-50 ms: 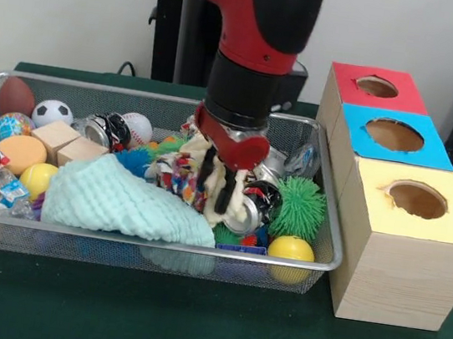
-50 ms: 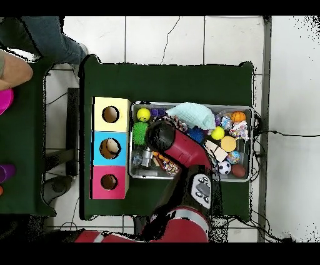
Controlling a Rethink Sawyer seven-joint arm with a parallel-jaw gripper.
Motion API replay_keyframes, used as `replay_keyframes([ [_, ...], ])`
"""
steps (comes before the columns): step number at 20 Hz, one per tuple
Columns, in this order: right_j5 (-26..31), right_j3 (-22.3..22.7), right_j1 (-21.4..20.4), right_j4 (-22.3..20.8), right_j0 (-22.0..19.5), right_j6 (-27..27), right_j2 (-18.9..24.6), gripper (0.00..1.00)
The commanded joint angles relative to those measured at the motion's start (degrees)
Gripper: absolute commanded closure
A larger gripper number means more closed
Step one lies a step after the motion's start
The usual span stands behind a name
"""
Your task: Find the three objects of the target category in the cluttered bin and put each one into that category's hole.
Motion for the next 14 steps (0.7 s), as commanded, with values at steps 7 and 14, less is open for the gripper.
replay_keyframes([
  [7,19.41,4.29,-10.95,-16.08,-13.34,-11.76,3.81,0.0],
  [14,17.47,-0.73,-6.73,-23.82,-23.66,-16.88,10.8,0.0],
])
